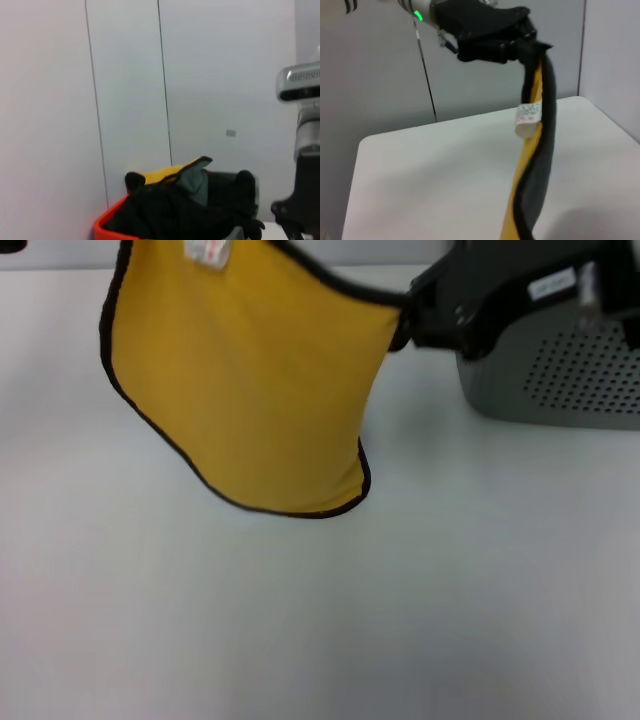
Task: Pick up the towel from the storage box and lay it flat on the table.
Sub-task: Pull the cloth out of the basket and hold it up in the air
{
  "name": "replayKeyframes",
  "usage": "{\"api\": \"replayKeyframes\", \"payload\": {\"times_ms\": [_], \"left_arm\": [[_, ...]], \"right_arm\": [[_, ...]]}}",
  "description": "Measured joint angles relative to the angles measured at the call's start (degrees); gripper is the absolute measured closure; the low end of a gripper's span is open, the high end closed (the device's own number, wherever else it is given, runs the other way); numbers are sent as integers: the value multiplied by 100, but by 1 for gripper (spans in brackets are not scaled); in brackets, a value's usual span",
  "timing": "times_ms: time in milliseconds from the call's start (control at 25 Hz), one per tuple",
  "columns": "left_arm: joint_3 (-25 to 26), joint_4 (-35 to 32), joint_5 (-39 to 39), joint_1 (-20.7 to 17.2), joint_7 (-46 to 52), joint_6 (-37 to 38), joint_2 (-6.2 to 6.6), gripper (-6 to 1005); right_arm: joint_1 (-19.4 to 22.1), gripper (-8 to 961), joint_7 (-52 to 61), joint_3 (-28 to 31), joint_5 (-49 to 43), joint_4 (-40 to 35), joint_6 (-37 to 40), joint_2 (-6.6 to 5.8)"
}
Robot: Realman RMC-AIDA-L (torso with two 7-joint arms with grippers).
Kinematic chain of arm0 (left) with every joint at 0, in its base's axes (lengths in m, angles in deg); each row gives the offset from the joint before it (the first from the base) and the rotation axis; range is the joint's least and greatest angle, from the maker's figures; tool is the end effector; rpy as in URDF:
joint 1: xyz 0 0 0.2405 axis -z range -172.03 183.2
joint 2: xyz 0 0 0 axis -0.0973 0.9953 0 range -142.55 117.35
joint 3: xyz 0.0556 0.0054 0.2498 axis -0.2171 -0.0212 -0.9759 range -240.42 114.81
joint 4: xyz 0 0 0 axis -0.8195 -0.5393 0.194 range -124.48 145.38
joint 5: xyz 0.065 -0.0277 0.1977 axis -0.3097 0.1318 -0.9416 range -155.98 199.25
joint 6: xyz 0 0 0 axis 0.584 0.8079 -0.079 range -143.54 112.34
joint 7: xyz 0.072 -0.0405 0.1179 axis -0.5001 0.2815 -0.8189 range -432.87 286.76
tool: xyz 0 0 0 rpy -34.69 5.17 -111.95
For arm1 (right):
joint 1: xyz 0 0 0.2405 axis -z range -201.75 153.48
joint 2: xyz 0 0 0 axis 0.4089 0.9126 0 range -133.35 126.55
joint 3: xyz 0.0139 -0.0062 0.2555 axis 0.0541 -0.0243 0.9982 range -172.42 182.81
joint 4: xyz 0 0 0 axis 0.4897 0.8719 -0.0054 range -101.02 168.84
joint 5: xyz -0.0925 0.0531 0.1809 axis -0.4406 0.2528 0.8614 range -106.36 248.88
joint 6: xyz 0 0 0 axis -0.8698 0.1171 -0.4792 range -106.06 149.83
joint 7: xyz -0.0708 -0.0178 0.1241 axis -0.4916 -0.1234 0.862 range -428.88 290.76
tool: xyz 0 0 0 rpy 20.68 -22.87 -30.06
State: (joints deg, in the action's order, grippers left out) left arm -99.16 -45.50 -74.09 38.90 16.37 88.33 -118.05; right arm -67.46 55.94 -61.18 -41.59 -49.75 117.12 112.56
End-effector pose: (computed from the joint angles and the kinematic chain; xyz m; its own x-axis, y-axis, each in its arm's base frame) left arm -0.1946 0.3593 0.1704 0.8048 -0.0456 0.5919 0.1923 -0.9232 -0.3327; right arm 0.0479 0.3568 0.0541 0.9689 -0.1051 -0.2240 -0.1333 -0.9844 -0.1147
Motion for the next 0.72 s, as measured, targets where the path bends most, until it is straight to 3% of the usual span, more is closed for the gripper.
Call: {"api": "replayKeyframes", "payload": {"times_ms": [360, 520, 720], "left_arm": [[-11, 40, 538, -198, -391, 104, -154, 976], [-1, 45, 899, -306, -517, 174, -191, 976], [-4, 50, 1198, -423, -585, 179, -214, 975]], "right_arm": [[267, 942, -259, -1256, 235, -59, -758, 22], [606, 942, -476, -1776, 467, -134, -1170, 26], [1127, 782, -863, -2312, 659, -412, -1337, 30]]}}
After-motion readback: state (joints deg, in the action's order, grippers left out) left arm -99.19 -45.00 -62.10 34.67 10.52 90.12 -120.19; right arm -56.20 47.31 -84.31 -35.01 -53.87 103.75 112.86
